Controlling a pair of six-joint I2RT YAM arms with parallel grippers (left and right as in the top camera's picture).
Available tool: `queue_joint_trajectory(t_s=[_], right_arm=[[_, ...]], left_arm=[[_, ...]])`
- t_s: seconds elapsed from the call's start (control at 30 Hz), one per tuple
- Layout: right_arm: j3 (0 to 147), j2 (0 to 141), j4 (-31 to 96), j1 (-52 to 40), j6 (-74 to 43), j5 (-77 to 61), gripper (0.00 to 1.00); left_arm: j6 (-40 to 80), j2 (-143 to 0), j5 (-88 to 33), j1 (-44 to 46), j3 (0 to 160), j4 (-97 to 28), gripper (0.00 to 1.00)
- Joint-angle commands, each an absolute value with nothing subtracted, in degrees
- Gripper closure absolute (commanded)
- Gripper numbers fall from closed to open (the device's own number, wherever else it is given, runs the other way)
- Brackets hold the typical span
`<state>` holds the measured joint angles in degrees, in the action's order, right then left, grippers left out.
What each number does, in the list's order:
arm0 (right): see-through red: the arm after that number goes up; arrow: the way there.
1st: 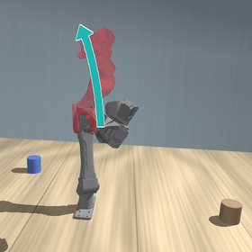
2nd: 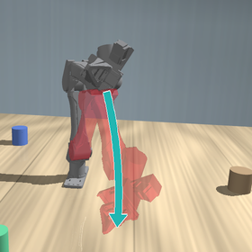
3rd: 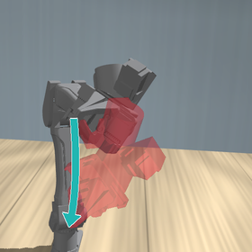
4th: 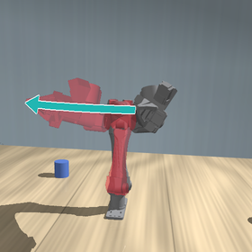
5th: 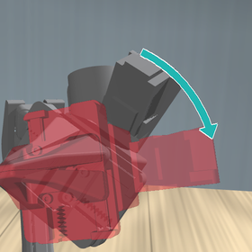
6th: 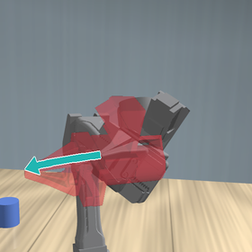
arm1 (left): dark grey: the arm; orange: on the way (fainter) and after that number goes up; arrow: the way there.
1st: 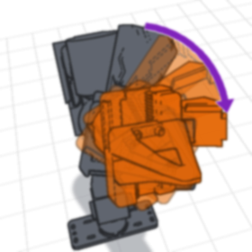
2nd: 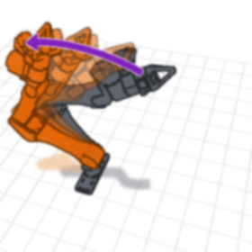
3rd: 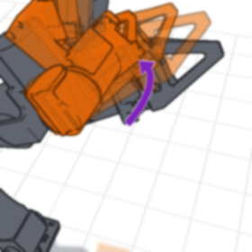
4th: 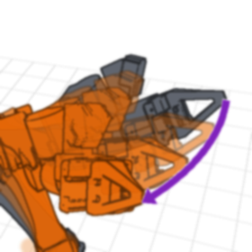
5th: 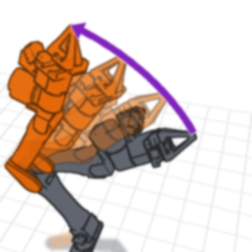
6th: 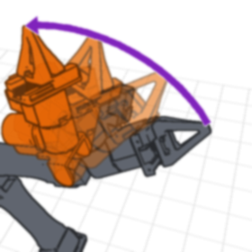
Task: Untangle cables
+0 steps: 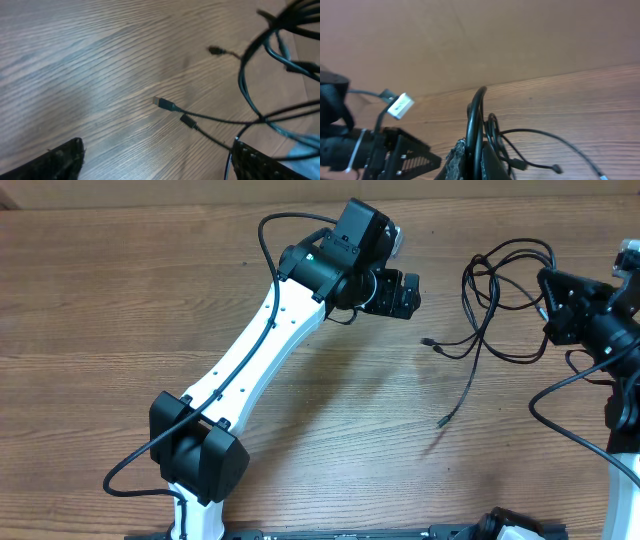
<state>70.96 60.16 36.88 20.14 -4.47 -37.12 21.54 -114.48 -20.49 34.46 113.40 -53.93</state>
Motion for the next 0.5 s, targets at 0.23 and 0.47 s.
queue_joint_trajectory(t_s=[0.23, 0.47], right_arm=[[72.5, 59.1, 36.1, 19.9, -4.4, -48.4, 0.96], [72.5, 59.1, 34.7, 19.9, -4.8, -55.0, 0.96]], left_arm=[[8.9, -112.6, -35.3, 34.6, 114.9, -48.1, 0.0], [9.0, -112.6, -32.6, 34.6, 114.9, -45.5, 0.0]])
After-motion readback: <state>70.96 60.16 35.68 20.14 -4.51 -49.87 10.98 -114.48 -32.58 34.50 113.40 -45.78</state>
